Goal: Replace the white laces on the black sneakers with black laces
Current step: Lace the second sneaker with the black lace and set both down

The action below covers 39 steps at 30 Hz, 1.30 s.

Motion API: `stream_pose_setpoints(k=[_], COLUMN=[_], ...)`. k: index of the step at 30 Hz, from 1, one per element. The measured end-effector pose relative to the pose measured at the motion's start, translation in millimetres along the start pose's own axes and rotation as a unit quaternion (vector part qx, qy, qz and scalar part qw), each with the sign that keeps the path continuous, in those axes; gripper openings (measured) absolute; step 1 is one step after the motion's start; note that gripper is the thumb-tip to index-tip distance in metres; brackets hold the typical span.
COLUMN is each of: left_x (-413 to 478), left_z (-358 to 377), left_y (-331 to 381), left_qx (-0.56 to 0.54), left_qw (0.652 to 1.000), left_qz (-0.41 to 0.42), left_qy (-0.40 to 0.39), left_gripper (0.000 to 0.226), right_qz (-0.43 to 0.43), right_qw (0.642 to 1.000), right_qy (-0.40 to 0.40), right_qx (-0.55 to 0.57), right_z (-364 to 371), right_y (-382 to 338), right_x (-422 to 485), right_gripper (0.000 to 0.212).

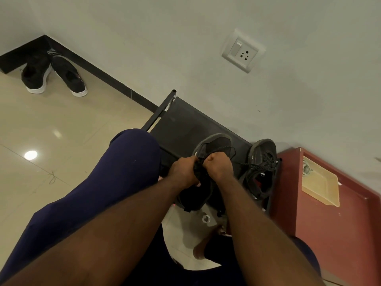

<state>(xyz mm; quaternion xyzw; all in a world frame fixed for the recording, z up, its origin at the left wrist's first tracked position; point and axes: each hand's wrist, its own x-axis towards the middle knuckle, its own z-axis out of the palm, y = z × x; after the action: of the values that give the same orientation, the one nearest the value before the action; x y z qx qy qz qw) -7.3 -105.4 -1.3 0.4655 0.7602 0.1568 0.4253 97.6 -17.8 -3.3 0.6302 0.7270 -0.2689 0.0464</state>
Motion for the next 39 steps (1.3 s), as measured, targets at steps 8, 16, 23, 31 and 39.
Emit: stream_pose_setpoints(k=[8, 16, 23, 31, 39], left_x=[1.0, 0.3, 1.1, 3.0, 2.3], left_z=[-0.6, 0.4, 1.9, 2.9, 3.1], left_y=[-1.5, -4.4, -5.4, -2.3, -1.1], left_qx=[-0.009, -0.021, -0.028, 0.014, 0.028], left_qw=[1.000, 1.000, 1.000, 1.000, 0.999], left_qz=[0.008, 0.014, -0.001, 0.009, 0.009], left_qy=[-0.005, 0.013, 0.011, 0.023, 0.021], left_gripper=[0.068, 0.076, 0.072, 0.063, 0.047], right_qz=[0.039, 0.091, 0.066, 0.098, 0.096], right_qw=[0.985, 0.973, 0.987, 0.993, 0.988], right_qy=[-0.034, -0.027, -0.092, 0.009, 0.007], right_qx=[0.165, 0.209, 0.114, 0.068, 0.118], right_z=[-9.9, -14.0, -10.8, 3.7, 9.5], right_y=[-0.4, -2.7, -1.9, -9.1, -18.3], right_x=[3.5, 8.6, 14.2, 9.5, 2.3], right_gripper=[0.025, 0.027, 0.025, 0.018, 0.023])
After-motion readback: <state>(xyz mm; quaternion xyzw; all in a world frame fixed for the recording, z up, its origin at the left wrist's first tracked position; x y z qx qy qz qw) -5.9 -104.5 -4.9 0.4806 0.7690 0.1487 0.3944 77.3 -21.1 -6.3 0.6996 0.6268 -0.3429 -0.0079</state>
